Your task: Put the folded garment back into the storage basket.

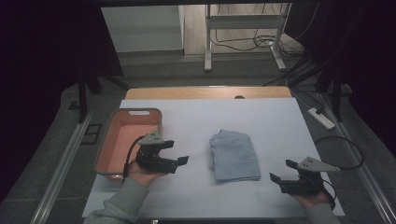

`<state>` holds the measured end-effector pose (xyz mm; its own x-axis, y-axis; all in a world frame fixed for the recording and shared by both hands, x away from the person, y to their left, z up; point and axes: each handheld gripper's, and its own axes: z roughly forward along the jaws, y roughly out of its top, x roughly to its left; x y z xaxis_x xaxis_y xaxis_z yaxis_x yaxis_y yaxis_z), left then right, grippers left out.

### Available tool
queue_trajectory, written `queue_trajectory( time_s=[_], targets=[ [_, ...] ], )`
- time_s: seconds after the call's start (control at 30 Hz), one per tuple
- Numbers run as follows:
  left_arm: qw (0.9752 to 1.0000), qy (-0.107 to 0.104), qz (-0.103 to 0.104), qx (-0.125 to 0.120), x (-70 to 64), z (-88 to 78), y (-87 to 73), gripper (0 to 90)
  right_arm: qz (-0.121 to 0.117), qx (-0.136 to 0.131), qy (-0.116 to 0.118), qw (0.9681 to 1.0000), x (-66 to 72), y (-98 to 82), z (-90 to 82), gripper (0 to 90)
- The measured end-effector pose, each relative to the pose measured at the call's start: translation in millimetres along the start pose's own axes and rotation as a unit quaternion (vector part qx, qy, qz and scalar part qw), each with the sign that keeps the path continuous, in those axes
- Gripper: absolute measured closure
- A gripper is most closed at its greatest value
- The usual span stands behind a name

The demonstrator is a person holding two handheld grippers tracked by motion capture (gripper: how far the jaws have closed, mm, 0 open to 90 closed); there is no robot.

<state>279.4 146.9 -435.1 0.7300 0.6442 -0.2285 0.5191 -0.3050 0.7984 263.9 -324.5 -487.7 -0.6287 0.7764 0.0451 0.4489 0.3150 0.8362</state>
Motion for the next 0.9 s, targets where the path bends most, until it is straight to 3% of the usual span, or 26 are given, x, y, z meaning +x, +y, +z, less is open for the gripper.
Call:
queue_trajectory(
  time_s=[0.9],
  targets=[
    [0.9995, -0.013, 0.015, 0.023, -6.1, 32.6, 25.4, 14.6, -0.002, 0.008, -0.004, 1.0, -1.6, -1.4, 2.1, 15.6]
  ],
)
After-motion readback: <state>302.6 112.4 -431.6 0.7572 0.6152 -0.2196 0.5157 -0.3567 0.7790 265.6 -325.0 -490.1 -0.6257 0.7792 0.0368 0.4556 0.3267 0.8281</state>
